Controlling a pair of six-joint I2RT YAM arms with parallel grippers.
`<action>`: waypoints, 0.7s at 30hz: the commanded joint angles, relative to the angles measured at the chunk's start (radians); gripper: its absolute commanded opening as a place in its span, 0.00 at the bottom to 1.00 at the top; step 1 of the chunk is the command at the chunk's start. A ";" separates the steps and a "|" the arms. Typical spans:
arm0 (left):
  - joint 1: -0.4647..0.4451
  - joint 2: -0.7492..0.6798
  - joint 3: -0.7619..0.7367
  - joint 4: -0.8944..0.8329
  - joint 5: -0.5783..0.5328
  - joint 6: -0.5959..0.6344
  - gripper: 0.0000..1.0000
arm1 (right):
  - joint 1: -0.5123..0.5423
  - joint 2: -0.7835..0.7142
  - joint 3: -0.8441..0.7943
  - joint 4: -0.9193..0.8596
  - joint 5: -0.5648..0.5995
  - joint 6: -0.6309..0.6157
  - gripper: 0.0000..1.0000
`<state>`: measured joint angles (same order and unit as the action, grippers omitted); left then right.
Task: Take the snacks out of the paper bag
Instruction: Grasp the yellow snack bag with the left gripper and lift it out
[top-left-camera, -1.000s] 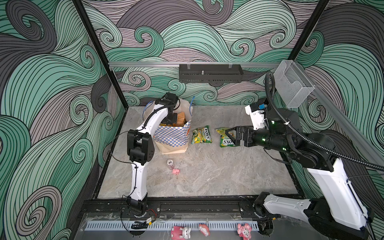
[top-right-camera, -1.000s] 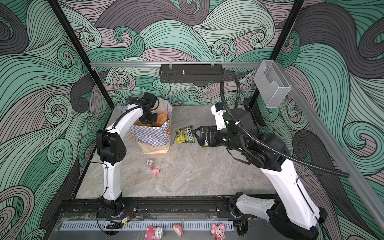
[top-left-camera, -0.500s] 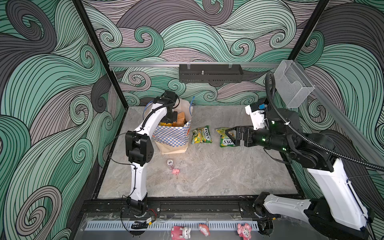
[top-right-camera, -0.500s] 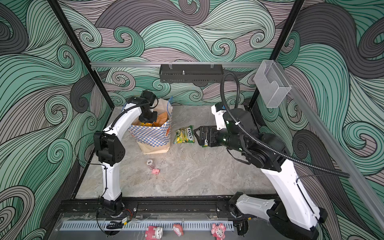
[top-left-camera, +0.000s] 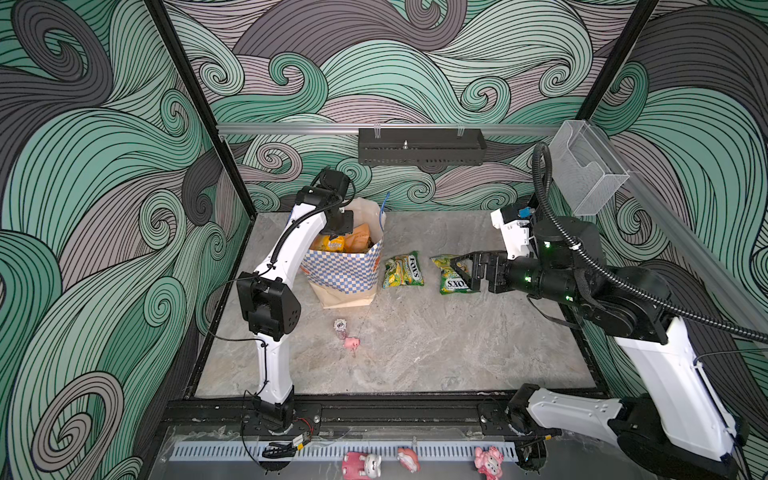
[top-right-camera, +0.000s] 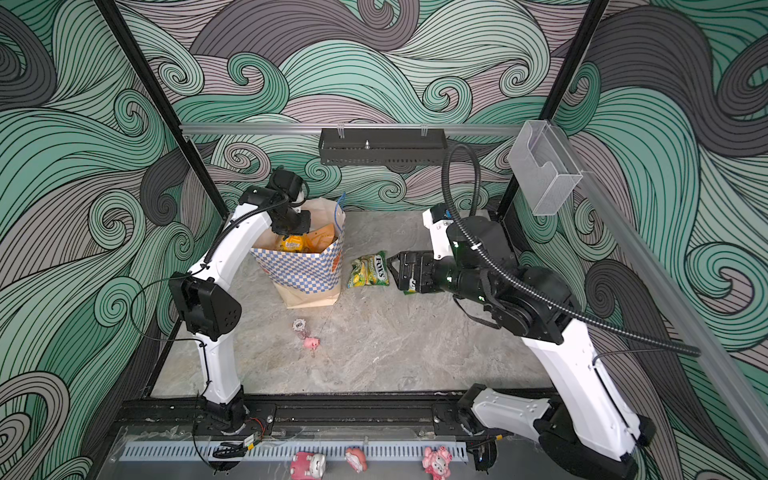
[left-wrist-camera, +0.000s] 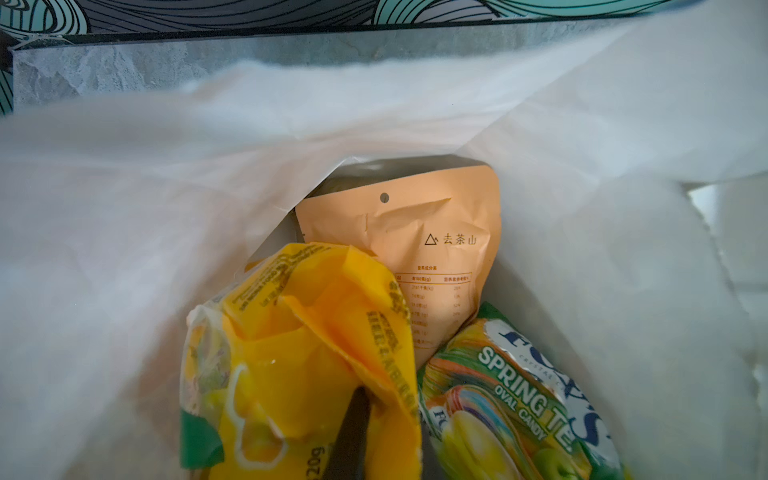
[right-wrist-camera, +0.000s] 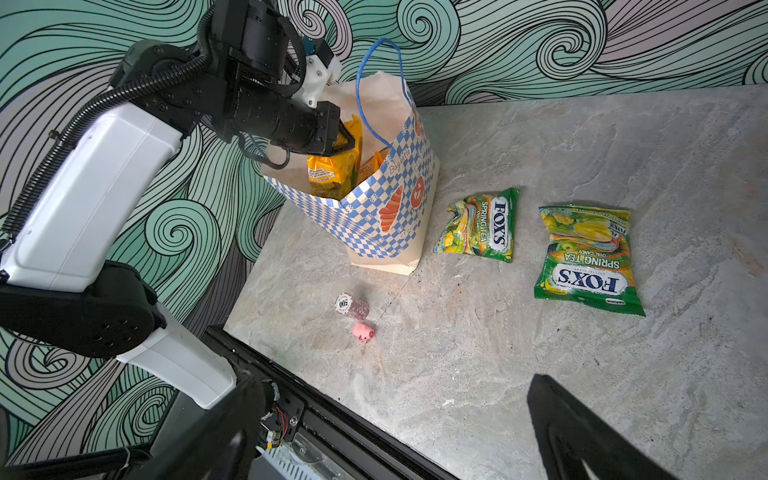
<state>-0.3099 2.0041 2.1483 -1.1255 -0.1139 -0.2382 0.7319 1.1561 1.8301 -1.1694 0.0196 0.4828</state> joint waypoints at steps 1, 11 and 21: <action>-0.005 -0.060 0.057 0.028 0.002 0.002 0.00 | 0.007 -0.007 -0.011 0.008 0.009 -0.002 0.99; -0.005 -0.088 0.109 0.043 0.003 -0.003 0.00 | 0.007 -0.003 -0.003 0.007 0.006 0.000 0.99; -0.005 -0.120 0.241 0.070 0.085 -0.044 0.00 | 0.007 -0.008 -0.012 0.032 0.003 0.005 0.99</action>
<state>-0.3099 1.9556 2.3112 -1.1145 -0.0631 -0.2626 0.7322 1.1564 1.8263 -1.1610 0.0193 0.4831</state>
